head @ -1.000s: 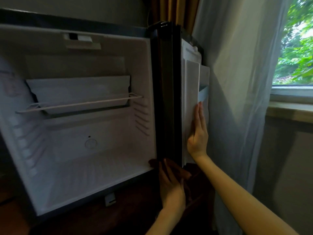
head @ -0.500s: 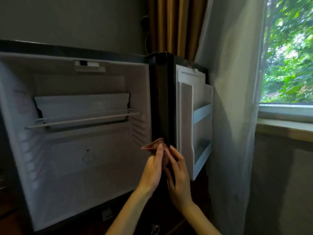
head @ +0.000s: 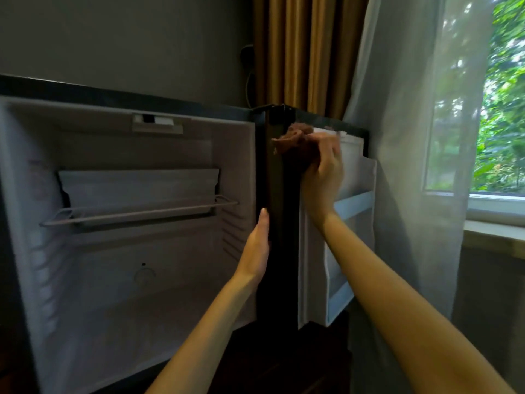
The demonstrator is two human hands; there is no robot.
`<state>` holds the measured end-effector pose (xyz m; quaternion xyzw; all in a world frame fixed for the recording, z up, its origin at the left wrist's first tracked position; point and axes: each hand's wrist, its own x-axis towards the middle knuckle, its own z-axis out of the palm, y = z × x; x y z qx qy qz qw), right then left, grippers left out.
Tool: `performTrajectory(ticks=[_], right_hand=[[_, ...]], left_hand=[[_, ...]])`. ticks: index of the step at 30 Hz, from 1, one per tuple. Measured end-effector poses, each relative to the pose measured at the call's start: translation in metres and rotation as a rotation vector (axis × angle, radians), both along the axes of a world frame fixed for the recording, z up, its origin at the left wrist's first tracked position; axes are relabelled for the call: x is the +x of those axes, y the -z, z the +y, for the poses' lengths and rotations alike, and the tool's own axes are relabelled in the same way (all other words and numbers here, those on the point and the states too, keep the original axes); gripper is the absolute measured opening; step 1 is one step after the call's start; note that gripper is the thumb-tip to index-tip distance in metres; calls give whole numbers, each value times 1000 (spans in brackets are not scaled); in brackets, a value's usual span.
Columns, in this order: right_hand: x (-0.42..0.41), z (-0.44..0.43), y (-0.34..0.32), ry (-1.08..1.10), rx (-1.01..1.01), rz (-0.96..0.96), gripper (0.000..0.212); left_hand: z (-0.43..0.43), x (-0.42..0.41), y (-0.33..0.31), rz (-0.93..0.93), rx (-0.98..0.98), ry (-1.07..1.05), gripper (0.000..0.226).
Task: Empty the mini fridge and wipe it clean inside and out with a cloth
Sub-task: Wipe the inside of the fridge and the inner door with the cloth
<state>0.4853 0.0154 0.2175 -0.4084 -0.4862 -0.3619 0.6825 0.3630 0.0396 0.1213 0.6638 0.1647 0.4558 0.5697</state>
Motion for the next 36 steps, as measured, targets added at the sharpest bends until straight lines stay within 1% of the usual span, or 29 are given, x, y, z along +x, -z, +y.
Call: performTrajectory(ticks=[3, 5, 7, 10, 13, 15, 16, 17, 18, 20, 23, 25, 27, 29, 30, 32, 35, 36], right_hand=[[-2, 6, 18, -14, -39, -90, 32], [-6, 7, 30, -35, -47, -111, 27], [-13, 11, 43, -1, -43, -101, 22], [-15, 18, 85, 54, -34, -54, 17], [-13, 11, 161, 110, -134, -64, 22], [-16, 4, 209, 152, -216, -80, 35], [-17, 1, 223, 146, -240, -73, 44], [-17, -1, 227, 128, -257, -54, 50], [-17, -2, 223, 114, -263, -37, 51], [-16, -3, 196, 90, -252, -42, 47], [-17, 0, 118, 20, -164, -58, 47], [-14, 6, 49, 19, -98, -75, 40], [-11, 9, -9, 45, -82, -63, 34], [-9, 10, -28, 73, -67, -43, 30], [-10, 11, -20, 97, -70, -61, 29], [-13, 10, 21, 155, -72, -135, 28], [-12, 9, 113, 187, -116, -170, 29], [-12, 8, 146, 193, -157, -164, 33]], left_hand=[[4, -2, 6, -53, -49, 59, 80], [5, -4, 5, -78, -49, 76, 66], [6, -4, 6, -113, -52, 107, 57], [13, -5, 13, -171, -113, 119, 58], [15, -10, 21, -166, -215, 69, 62], [15, -12, 29, -135, -241, 39, 59], [13, -12, 32, -118, -236, 25, 56], [11, -12, 35, -105, -226, 18, 54], [9, -12, 37, -95, -217, 15, 51], [6, -11, 39, -93, -200, 7, 49], [6, -12, 33, -102, -171, -26, 49], [8, -13, 28, -89, -174, -32, 51], [13, -13, 27, -73, -180, -40, 53], [15, -14, 27, -78, -169, -51, 54], [14, -14, 26, -85, -159, -55, 54], [11, -12, 26, -115, -148, -72, 52], [6, -9, 33, -189, -143, -171, 44], [6, -8, 36, -192, -159, -212, 43]])
